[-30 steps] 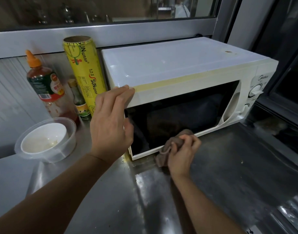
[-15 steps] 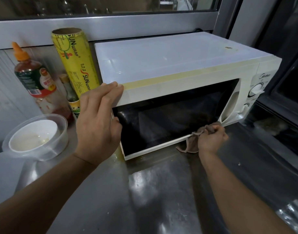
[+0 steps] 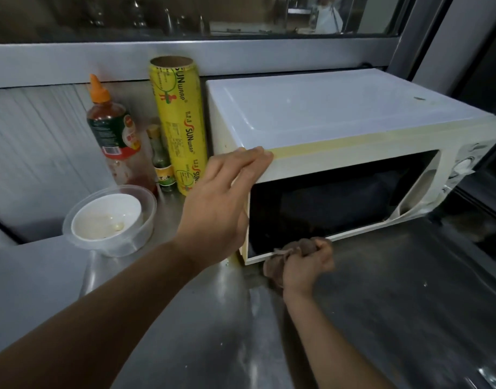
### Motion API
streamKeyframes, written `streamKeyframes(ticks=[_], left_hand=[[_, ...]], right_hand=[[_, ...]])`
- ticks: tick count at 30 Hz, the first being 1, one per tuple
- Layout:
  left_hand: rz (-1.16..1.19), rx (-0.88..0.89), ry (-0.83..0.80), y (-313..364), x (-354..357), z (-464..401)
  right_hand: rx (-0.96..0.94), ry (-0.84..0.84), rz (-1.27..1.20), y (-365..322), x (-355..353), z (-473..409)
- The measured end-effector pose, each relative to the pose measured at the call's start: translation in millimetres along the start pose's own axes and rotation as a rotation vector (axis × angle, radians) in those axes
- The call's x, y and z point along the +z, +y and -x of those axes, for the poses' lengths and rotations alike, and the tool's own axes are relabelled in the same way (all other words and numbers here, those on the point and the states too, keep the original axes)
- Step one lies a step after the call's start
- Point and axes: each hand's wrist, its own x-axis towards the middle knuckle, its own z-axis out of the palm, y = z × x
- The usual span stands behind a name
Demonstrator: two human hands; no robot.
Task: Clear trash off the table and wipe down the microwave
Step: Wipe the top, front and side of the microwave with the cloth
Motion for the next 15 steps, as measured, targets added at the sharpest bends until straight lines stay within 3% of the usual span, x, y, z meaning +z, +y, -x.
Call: streamKeyframes(ticks=[8, 15], left_hand=[[0.072, 0.042, -0.13, -11, -13, 1], [0.055, 0.055, -0.233, -12, -24, -1]], right_hand=[[0.089, -0.037, 0.02, -8, 27, 70], [0.118, -0.297, 0.239, -16, 18, 98]])
